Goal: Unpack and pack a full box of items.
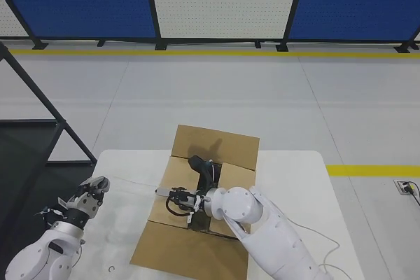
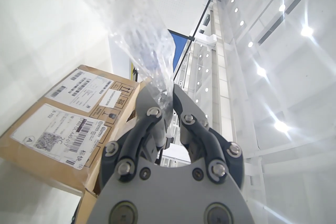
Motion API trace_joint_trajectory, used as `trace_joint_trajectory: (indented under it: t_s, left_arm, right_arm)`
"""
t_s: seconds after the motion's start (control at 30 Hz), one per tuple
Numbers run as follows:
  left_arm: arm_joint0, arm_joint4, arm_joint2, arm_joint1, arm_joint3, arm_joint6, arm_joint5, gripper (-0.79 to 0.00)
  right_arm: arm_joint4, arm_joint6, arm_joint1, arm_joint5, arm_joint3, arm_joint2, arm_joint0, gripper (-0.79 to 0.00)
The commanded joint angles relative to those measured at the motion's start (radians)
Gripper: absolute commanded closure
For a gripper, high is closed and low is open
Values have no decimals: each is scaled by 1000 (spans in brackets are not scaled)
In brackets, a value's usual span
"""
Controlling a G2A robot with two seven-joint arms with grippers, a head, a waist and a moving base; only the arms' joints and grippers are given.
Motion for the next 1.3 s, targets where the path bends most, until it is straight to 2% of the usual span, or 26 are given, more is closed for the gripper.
trace_joint_trajectory:
  t_s: [0.0,1.27]
  left_arm:
    - [2,-2,-4,-1,0,2,0,0]
    - [20,-49,-31,-19,-10,73,-15,0]
  right_arm:
    - [-3,1,-1,2,-1,-1,1,-785]
    - [-18,9,-12,-12,14,8,2,-785]
